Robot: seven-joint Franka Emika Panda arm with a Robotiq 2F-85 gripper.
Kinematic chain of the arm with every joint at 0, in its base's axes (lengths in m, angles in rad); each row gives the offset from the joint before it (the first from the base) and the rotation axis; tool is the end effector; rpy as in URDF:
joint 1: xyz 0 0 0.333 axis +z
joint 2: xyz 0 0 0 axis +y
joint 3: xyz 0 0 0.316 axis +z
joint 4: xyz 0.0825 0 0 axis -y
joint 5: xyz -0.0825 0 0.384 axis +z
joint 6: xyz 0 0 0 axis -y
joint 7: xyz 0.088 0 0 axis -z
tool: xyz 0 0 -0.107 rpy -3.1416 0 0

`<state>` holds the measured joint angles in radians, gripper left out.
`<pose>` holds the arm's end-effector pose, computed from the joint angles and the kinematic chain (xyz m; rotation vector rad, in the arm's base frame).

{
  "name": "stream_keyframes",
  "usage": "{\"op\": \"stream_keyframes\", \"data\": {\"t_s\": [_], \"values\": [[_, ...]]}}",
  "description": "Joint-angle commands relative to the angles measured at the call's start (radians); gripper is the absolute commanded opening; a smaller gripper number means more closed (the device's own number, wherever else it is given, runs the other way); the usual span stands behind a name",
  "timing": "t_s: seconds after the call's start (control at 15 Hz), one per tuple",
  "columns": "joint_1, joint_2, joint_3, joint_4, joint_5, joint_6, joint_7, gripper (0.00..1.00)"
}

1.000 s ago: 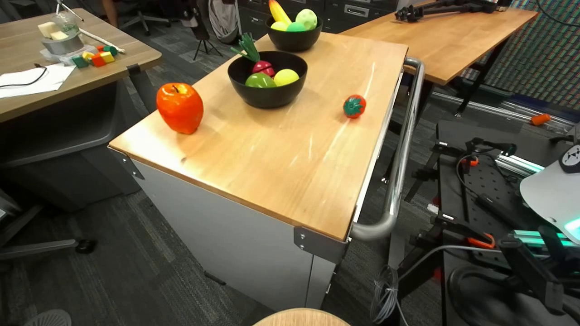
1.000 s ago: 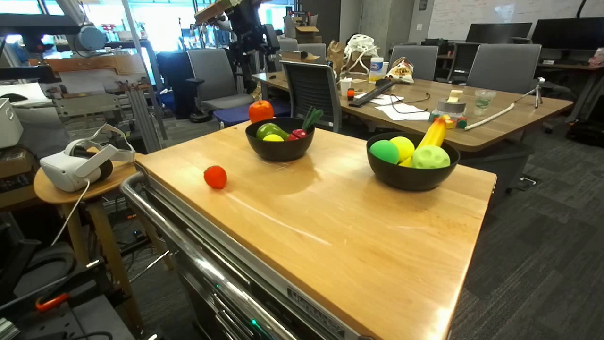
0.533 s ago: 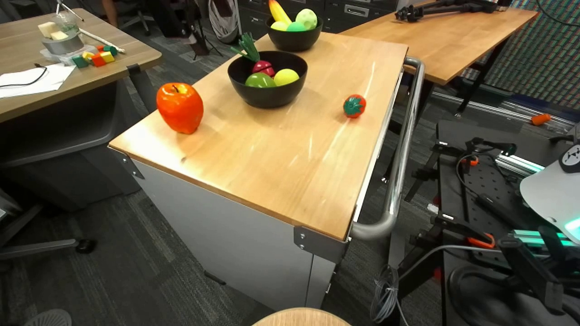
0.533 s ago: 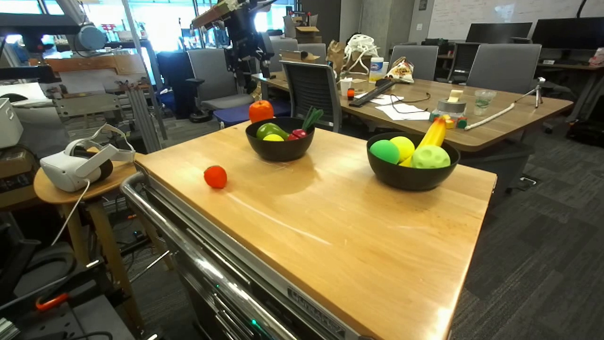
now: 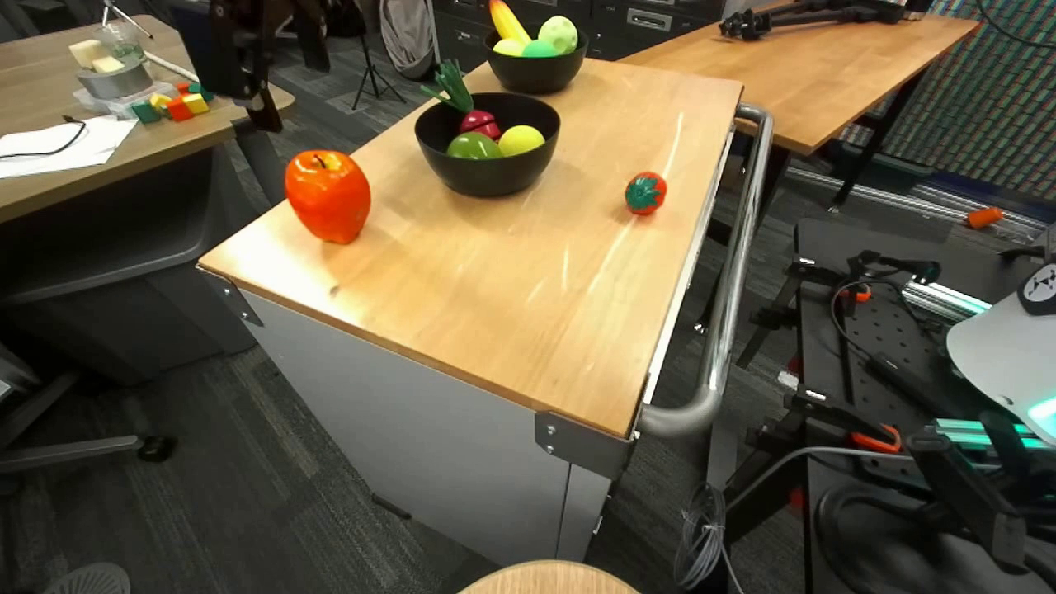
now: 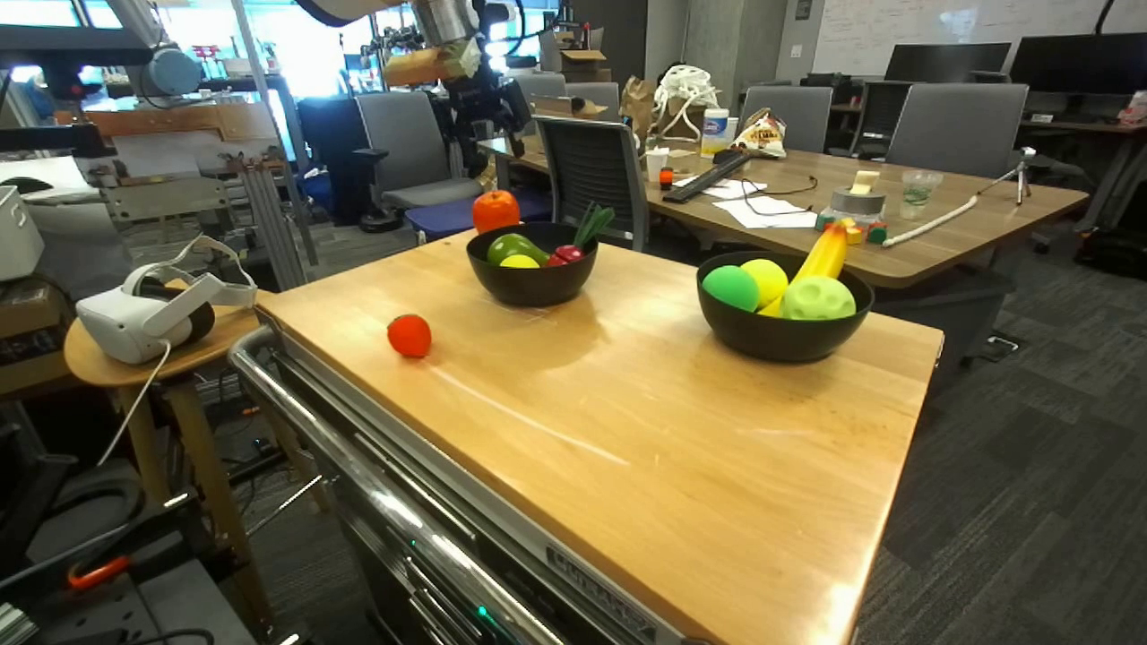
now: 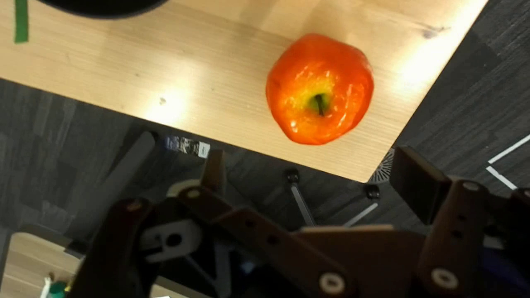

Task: Pick up all the fruit plush toy from the table and put them in the two black bowl

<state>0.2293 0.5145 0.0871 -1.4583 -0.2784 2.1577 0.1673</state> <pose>0.6907 0.2026 0.4062 2.9426 0.3947 0.3437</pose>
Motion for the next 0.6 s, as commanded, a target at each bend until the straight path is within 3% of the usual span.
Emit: {"op": "stream_keyframes", "data": {"t_s": [0.0, 0.07, 0.33, 0.53], "values": [[-0.068, -0.093, 0.021, -0.228, 0.043, 0.271, -0.166, 1.00], [-0.015, -0.019, -0.012, -0.095, 0.020, 0.149, -0.084, 1.00], [-0.020, -0.016, -0.017, -0.116, 0.022, 0.169, -0.095, 1.00], [-0.052, 0.013, 0.023, -0.099, 0.099, 0.186, -0.172, 1.00]]}}
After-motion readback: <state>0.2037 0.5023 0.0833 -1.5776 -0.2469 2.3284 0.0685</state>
